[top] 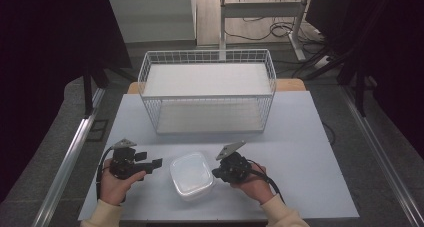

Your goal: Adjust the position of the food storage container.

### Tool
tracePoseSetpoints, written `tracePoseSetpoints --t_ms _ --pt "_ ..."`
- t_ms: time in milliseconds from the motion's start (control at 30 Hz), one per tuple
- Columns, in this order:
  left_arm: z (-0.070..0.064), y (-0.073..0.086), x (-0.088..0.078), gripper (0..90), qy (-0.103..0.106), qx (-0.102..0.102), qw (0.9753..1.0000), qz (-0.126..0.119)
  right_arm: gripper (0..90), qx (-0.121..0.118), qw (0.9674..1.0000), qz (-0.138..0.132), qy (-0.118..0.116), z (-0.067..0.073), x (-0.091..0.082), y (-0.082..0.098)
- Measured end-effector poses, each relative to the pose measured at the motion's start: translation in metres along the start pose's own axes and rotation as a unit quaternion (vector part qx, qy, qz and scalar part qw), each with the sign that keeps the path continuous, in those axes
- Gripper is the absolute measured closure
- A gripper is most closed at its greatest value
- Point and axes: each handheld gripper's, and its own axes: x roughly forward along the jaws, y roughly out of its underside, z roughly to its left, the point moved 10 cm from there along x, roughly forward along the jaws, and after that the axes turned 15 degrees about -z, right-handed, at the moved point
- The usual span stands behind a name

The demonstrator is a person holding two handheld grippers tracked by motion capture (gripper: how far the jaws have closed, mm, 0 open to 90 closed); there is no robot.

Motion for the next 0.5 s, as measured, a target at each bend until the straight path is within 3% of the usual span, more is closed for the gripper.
tracePoseSetpoints --t_ms 300,500 --pt "-0.002 -0.005 -0.004 24.5 0.006 -0.004 0.9999 -0.01 89.6 -0.009 0.9998 0.001 -0.02 0.026 -0.001 0.0" --pt "-0.002 -0.005 -0.006 24.6 0.005 -0.005 0.9999 -0.012 89.7 -0.01 0.9998 0.002 -0.019 0.028 -0.002 0.002"
